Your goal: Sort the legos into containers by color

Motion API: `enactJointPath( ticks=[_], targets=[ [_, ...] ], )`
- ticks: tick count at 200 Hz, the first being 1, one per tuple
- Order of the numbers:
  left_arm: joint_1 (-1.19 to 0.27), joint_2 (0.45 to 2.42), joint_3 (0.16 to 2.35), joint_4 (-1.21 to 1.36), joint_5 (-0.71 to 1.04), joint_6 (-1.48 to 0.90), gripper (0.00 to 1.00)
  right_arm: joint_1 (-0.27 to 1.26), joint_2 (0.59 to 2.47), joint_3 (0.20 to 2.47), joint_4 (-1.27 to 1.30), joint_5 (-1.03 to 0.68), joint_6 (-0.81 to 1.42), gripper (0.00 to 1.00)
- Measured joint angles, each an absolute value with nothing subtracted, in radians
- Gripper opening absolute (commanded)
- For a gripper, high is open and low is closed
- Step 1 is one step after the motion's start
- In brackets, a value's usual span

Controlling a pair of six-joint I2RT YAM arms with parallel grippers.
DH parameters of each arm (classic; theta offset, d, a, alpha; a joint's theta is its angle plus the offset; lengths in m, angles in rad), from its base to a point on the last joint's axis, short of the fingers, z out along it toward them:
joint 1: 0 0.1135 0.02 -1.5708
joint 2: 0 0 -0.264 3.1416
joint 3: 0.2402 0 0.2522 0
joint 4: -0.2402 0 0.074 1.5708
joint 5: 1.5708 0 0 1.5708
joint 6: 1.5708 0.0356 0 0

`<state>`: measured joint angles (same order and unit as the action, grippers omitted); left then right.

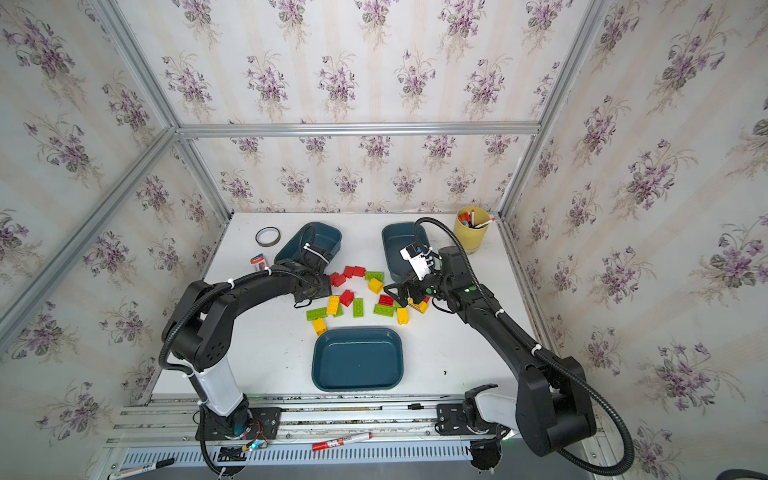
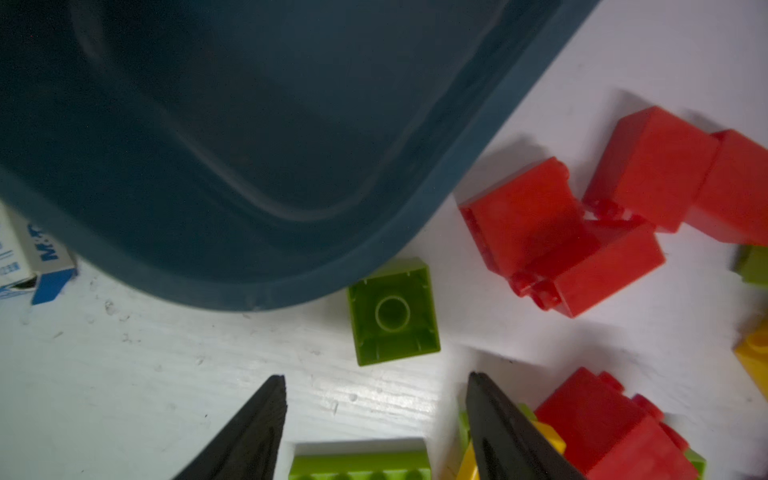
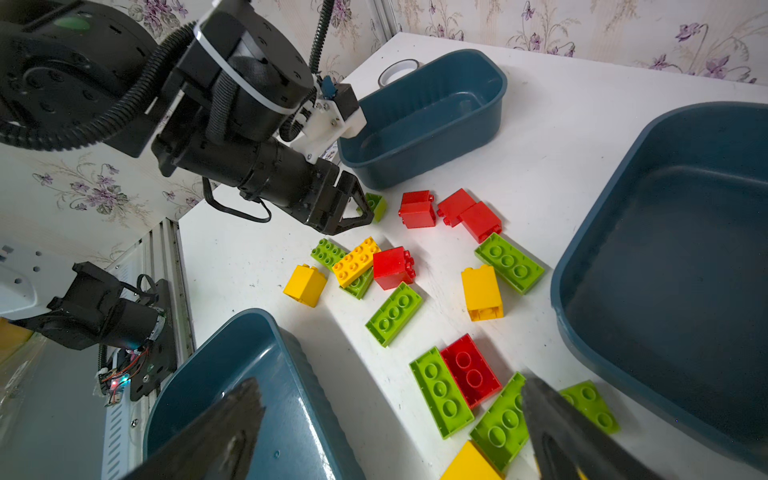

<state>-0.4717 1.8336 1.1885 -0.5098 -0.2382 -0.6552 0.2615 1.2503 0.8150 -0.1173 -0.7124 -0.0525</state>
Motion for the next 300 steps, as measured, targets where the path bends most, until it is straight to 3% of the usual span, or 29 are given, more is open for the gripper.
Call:
enactJointPath(
  ticks=[69,81,110,132,227,300],
  targets=[
    [-0.472,1.909,1.207,-0.458,-0.262,-0.656,0.56,0.262,1.246,0.809,-0.119,-0.711,-0.053,1.0],
    [-0.472,1.915,1.211,-0.451,-0.265,-0.657,0.47,0.262,1.246,0.808,-0.119,-0.71,-0.053,1.0],
    [-0.472,1.932,1.218,-0.429,-0.271,-0.656,0.41,0.262,1.251,0.808,-0.118,-0.709,-0.053,1.0],
    [-0.472,1.933,1.218,-0.424,-0.275,-0.655,0.3,0.262,1.252,0.808,-0.118,-0.709,-0.053,1.0],
    [-0.524,1.723,1.176,-0.498,-0.23,-0.636,0.29,0.262,1.254,0.802,-0.111,-0.708,-0.052,1.0],
    [-0.451,1.748,1.399,-0.601,-0.237,-0.506,0.29,0.262,1.256,0.803,-0.104,-0.707,-0.042,1.0]
  ],
)
